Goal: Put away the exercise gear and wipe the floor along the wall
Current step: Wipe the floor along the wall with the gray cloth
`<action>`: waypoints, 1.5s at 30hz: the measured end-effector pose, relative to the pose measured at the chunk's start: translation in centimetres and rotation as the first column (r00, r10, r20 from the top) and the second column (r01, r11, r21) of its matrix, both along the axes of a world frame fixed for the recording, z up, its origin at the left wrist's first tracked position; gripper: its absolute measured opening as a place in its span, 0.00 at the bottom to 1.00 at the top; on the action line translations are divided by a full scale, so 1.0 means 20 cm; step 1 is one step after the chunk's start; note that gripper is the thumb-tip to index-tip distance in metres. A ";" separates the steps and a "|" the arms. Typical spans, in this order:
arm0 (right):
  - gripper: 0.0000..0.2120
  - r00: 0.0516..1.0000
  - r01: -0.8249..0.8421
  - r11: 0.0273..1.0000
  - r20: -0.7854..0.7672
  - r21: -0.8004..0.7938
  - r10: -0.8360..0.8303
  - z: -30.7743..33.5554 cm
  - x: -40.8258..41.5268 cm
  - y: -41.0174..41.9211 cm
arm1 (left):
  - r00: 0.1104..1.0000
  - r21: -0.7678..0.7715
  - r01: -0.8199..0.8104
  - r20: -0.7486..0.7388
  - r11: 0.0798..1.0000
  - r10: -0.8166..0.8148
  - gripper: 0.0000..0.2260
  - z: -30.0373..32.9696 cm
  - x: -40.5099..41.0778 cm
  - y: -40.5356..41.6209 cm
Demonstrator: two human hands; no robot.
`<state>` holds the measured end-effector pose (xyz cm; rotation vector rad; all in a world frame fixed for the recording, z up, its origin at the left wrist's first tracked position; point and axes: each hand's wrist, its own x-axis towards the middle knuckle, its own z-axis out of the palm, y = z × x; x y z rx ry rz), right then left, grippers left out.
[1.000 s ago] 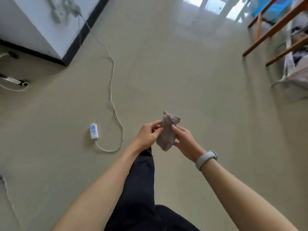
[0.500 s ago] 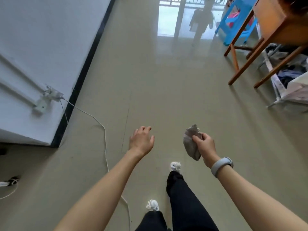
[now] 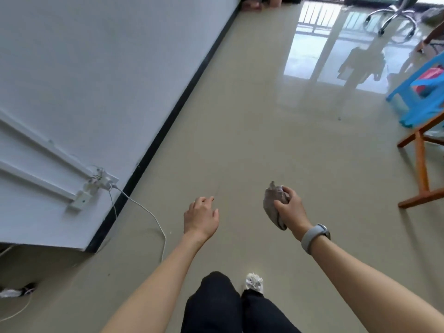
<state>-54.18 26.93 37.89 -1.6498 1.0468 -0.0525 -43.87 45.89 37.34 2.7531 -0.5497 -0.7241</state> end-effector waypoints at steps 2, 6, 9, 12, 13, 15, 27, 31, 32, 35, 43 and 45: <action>0.22 0.994 -0.106 0.994 0.011 0.013 0.106 0.02 0.29 -0.09 | 0.998 0.028 -0.058 -0.009 0.998 0.059 0.20 -0.01 0.20 -0.04; 0.21 0.977 -0.213 0.977 0.016 0.003 0.213 -0.02 0.88 -0.27 | 0.982 0.077 -0.182 -0.043 0.980 0.186 0.20 -0.10 0.67 -0.10; 0.20 0.969 -0.248 0.968 0.000 -0.026 0.248 -0.06 1.31 -0.41 | 0.970 0.084 -0.227 -0.070 0.970 0.233 0.19 -0.18 1.08 -0.20; 0.20 0.968 -0.252 0.967 -0.027 -0.048 0.251 -0.07 1.76 -0.56 | 0.960 0.072 -0.258 -0.090 0.963 0.264 0.20 -0.22 1.54 -0.34; 0.20 0.964 -0.263 0.963 -0.044 -0.058 0.261 -0.07 1.89 -0.61 | 0.956 0.066 -0.272 -0.099 0.960 0.278 0.20 -0.22 1.67 -0.39; 0.19 0.955 -0.297 0.952 -0.049 -0.080 0.294 -0.04 2.17 -0.70 | 0.949 0.054 -0.294 -0.099 0.954 0.299 0.20 -0.20 1.93 -0.49; 0.20 0.503 -0.861 0.454 -0.251 -0.230 0.827 -0.57 3.72 -0.89 | 0.766 0.009 -0.640 -0.069 0.768 0.639 0.20 -0.65 2.89 -0.65; 0.20 0.206 -0.964 0.125 -0.363 -0.236 0.909 -1.24 4.07 -0.74 | 0.628 0.095 -0.766 -0.105 0.636 0.771 0.21 -1.29 3.00 -0.56; 0.20 0.139 -0.972 0.053 -0.374 -0.230 0.917 -1.41 4.11 -0.68 | 0.594 0.122 -0.787 -0.119 0.605 0.796 0.21 -1.45 3.00 -0.53; 0.18 -0.113 -0.950 -0.206 -0.357 -0.234 0.927 -1.98 4.17 -0.52 | 0.529 0.151 -0.828 -0.111 0.540 0.841 0.22 -2.00 3.00 -0.46; 0.24 -0.278 -0.789 -0.336 -0.188 -0.514 0.942 -3.47 4.14 -0.07 | 0.399 0.167 -0.892 -0.145 0.420 0.906 0.24 -3.38 2.81 -0.20; 0.22 -0.332 -0.717 -0.344 -0.138 -0.606 0.933 -3.76 4.07 -0.03 | 0.388 0.191 -0.898 -0.079 0.396 0.918 0.25 -3.64 2.77 -0.08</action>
